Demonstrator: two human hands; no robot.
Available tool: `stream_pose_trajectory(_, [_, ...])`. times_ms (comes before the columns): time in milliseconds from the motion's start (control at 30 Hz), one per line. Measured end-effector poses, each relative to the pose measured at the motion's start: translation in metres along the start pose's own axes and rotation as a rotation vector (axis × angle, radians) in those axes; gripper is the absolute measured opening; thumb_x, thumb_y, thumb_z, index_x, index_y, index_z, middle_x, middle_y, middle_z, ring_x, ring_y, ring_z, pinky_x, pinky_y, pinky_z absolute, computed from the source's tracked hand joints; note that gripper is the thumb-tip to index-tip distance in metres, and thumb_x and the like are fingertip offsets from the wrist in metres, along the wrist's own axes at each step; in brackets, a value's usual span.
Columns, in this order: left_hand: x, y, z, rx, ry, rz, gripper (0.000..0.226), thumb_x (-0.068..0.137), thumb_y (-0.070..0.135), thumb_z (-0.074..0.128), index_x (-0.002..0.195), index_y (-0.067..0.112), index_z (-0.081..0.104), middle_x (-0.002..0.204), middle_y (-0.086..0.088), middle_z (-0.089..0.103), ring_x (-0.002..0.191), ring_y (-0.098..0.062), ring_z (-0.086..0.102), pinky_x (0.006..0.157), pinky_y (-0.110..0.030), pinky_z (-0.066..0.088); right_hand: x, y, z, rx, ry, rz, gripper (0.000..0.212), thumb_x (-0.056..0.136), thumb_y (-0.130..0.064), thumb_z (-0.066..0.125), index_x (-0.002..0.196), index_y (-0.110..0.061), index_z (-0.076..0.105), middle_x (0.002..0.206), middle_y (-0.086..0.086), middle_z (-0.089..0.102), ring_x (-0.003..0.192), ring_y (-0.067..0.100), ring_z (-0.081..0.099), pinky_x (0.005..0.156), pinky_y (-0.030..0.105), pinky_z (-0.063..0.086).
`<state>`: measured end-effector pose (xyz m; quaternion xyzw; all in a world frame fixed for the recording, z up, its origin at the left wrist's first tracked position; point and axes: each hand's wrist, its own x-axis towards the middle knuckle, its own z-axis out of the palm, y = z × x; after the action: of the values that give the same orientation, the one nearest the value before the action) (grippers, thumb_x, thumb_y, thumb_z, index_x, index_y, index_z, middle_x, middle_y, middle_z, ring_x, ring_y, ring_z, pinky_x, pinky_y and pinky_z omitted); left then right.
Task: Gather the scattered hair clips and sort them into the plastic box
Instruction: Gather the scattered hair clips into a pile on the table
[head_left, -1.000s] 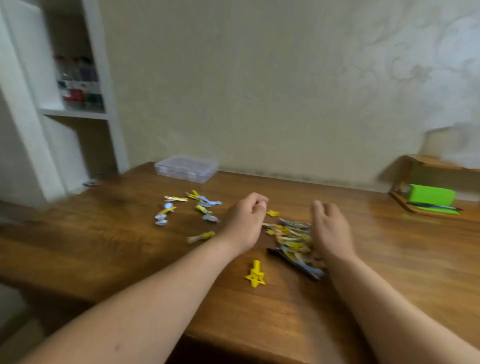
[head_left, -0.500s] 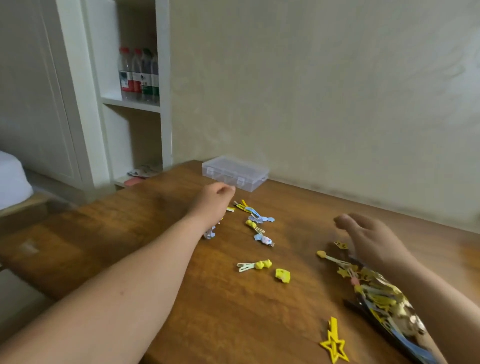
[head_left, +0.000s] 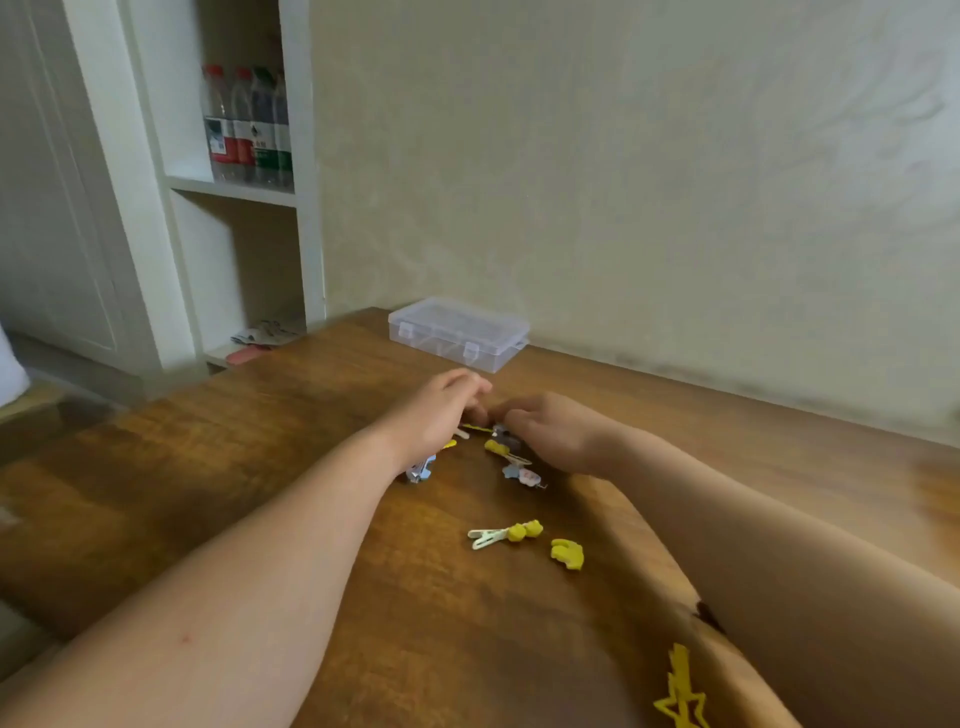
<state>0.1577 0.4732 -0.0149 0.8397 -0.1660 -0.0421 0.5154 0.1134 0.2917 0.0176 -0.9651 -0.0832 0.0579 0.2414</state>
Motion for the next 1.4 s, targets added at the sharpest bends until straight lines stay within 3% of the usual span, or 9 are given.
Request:
stream_pose_trajectory(233, [-0.014,0.022,0.033,-0.019,-0.110,0.035,0.042,0.113,0.039,0.037,0.142,0.028,0.066,0.139,0.013,0.067,0.135,-0.007,0.055,0.112,-0.035,0.039,-0.079,0.075,-0.050,0.191,0.297,0.052,0.036,0.109,-0.014,0.045,0.136,-0.016,0.070,0.136,-0.004,0.068,0.127,0.011,0.060,0.102,0.018,0.037])
stream_pose_trajectory(433, [-0.015,0.047,0.081,0.028,-0.194,0.079,0.041,0.113,0.035,0.042,0.139,0.022,0.070,0.139,0.012,0.069,0.133,-0.004,0.058,0.100,-0.022,0.041,-0.129,0.136,-0.051,0.237,0.258,0.162,0.038,0.112,-0.040,0.044,0.139,-0.028,0.069,0.138,-0.014,0.066,0.128,0.010,0.060,0.114,0.030,0.041])
stream_pose_trajectory(600, [-0.015,0.067,0.117,0.036,-0.226,0.131,0.040,0.113,0.036,0.040,0.132,0.025,0.074,0.129,0.014,0.072,0.126,-0.003,0.060,0.095,-0.017,0.041,-0.135,0.137,-0.042,0.238,0.248,0.134,0.044,0.110,-0.051,0.041,0.135,-0.032,0.071,0.132,-0.015,0.071,0.121,0.007,0.065,0.111,0.031,0.045])
stream_pose_trajectory(767, [-0.023,0.084,0.153,0.014,-0.281,0.153,0.039,0.106,0.051,0.042,0.118,0.031,0.074,0.117,0.008,0.074,0.120,-0.014,0.063,0.106,-0.039,0.045,-0.135,0.137,-0.042,0.327,0.372,0.087,0.038,0.112,-0.042,0.041,0.120,-0.027,0.075,0.106,-0.007,0.078,0.100,0.011,0.071,0.092,0.034,0.056])
stream_pose_trajectory(867, [-0.030,0.096,0.161,-0.031,-0.284,0.139,0.038,0.112,0.040,0.040,0.118,0.020,0.072,0.117,-0.005,0.074,0.118,-0.022,0.064,0.103,-0.039,0.044,-0.134,0.136,-0.046,0.411,0.462,0.103,0.031,0.109,-0.027,0.043,0.121,-0.021,0.071,0.099,-0.001,0.078,0.093,0.011,0.070,0.076,0.029,0.053])
stream_pose_trajectory(933, [-0.036,0.106,0.157,-0.096,-0.292,0.107,0.040,0.115,0.033,0.036,0.129,0.013,0.068,0.119,-0.011,0.076,0.119,-0.024,0.066,0.100,-0.038,0.044,-0.140,0.132,-0.056,0.480,0.542,0.100,0.032,0.104,-0.016,0.044,0.120,-0.019,0.072,0.099,0.000,0.079,0.095,0.009,0.071,0.077,0.026,0.054])
stream_pose_trajectory(1167, [-0.073,0.097,0.107,-0.047,-0.147,0.086,0.048,0.118,0.033,0.026,0.137,0.016,0.067,0.125,0.001,0.077,0.130,-0.014,0.062,0.119,-0.042,0.036,-0.190,0.150,-0.071,0.526,0.574,0.117,0.038,0.105,-0.017,0.041,0.126,-0.014,0.072,0.112,-0.002,0.079,0.113,0.010,0.070,0.086,0.025,0.048])
stream_pose_trajectory(1300, [-0.110,0.065,0.097,-0.048,0.066,0.033,0.046,0.115,0.037,0.032,0.136,0.022,0.071,0.138,0.007,0.069,0.134,-0.011,0.056,0.116,-0.035,0.039,-0.219,0.158,-0.047,0.328,0.533,0.213,0.044,0.111,-0.029,0.038,0.140,-0.012,0.066,0.140,0.004,0.067,0.128,0.020,0.061,0.110,0.039,0.047])
stream_pose_trajectory(1400, [-0.123,0.072,0.116,-0.060,0.133,0.013,0.043,0.112,0.041,0.035,0.135,0.024,0.068,0.139,0.007,0.066,0.132,-0.013,0.055,0.109,-0.033,0.040,-0.219,0.147,-0.029,0.168,0.503,0.301,0.047,0.112,-0.036,0.035,0.140,-0.010,0.062,0.140,0.010,0.065,0.104,0.027,0.065,0.101,0.039,0.050])
